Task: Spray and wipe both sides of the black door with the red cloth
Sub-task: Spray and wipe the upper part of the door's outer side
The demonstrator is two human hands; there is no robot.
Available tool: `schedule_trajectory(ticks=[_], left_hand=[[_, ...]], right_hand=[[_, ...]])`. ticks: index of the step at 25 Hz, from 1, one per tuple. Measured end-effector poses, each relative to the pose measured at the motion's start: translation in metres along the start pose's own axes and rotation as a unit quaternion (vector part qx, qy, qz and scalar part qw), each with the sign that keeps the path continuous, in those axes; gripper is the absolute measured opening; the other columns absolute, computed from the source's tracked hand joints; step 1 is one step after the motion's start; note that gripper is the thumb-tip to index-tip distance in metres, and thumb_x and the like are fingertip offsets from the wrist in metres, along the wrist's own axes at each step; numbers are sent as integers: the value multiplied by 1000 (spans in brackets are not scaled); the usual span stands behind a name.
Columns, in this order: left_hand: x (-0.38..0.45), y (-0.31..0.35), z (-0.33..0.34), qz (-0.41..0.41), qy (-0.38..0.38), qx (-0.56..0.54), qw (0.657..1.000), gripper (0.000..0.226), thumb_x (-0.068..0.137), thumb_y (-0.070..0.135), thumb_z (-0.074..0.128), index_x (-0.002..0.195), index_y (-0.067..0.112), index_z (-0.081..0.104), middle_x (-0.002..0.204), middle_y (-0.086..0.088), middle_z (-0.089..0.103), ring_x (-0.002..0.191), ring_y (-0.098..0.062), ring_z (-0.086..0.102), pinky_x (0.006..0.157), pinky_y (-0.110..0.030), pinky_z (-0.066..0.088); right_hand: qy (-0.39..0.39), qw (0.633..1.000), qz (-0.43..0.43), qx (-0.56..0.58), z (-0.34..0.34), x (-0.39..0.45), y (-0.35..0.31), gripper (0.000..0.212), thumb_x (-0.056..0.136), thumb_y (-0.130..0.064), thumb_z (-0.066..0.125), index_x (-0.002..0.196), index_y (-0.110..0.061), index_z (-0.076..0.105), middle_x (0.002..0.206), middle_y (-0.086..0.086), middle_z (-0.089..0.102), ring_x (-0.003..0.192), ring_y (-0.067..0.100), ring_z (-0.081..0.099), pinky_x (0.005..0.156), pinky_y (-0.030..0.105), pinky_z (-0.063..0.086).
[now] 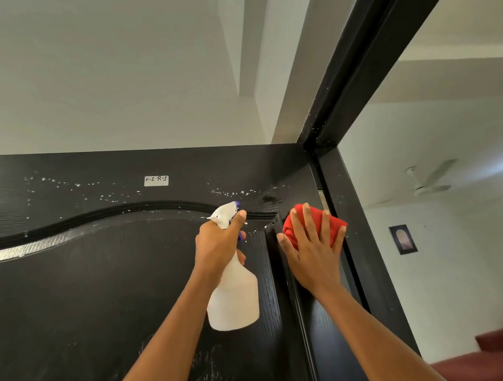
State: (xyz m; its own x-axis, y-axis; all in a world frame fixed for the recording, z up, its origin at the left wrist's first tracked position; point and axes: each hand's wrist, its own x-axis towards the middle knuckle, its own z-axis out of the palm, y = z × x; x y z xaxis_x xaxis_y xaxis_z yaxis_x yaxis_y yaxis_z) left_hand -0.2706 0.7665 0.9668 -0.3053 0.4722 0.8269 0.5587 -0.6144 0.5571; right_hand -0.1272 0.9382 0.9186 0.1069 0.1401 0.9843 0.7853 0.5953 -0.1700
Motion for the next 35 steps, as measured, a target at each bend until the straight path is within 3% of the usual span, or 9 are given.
schedule_trajectory(ticks=[3, 7, 12, 17, 22, 25, 31, 35], left_hand=[[1, 2, -7, -3, 19, -6, 1000, 36, 96, 47, 62, 82, 14, 65, 87, 1, 75, 47, -22, 63, 54, -30, 59], [8, 10, -22, 4, 36, 2, 999, 45, 94, 50, 65, 81, 7, 65, 75, -10, 73, 45, -24, 61, 61, -36, 60], [6, 6, -30, 6, 65, -5, 998, 21, 96, 46, 63, 88, 30, 53, 83, -4, 72, 45, -19, 59, 50, -29, 56], [12, 3, -26, 7, 118, -11, 993, 40, 95, 48, 63, 99, 8, 65, 73, -6, 69, 41, -17, 60, 51, -29, 55], [22, 17, -29, 8, 28, -5, 1000, 42, 94, 54, 61, 105, 14, 65, 85, -1, 76, 47, -21, 63, 52, -31, 58], [28, 24, -29, 3, 32, -4, 999, 44, 93, 53, 65, 98, 9, 66, 71, -4, 69, 45, -21, 60, 54, -35, 59], [27, 20, -33, 6, -20, 18, 1000, 40, 95, 50, 63, 102, 11, 66, 79, -6, 75, 48, -24, 61, 56, -37, 59], [27, 16, -36, -10, 19, 50, 999, 44, 94, 53, 63, 96, 9, 64, 71, -4, 68, 47, -19, 61, 54, -34, 60]], right_hand=[[1, 1000, 23, 17, -2, 3, -2, 64, 100, -70, 12, 158, -45, 28, 172, 6, 4, 157, 40, 2, 123, 64, -2], [28, 999, 8, 22, 1, 2, 0, 61, 104, -64, 14, 159, -41, 31, 169, 7, 21, 155, 39, 16, 123, 65, 13], [25, 996, -39, 71, 6, 2, -12, 78, 102, -70, 22, 165, -25, 9, 171, 3, 14, 158, 29, 8, 127, 57, 8], [33, 998, -54, -4, 9, 3, -17, 80, 99, -73, 28, 164, -27, 14, 170, 7, 17, 156, 39, 13, 120, 70, 13], [43, 998, -41, 8, 10, 2, -21, 80, 99, -70, 34, 163, -25, 21, 170, 8, 19, 155, 40, 18, 115, 70, 29], [49, 998, -41, 11, 12, 1, -21, 79, 99, -70, 34, 163, -27, 19, 170, 7, 19, 155, 38, 17, 117, 67, 28], [57, 997, -40, 22, 11, 7, -22, 79, 99, -68, 37, 163, -25, 22, 170, 7, 20, 155, 37, 19, 117, 66, 29], [47, 998, -32, 18, 12, 12, -25, 80, 98, -71, 33, 163, -27, 19, 170, 7, 18, 156, 38, 16, 117, 68, 25]])
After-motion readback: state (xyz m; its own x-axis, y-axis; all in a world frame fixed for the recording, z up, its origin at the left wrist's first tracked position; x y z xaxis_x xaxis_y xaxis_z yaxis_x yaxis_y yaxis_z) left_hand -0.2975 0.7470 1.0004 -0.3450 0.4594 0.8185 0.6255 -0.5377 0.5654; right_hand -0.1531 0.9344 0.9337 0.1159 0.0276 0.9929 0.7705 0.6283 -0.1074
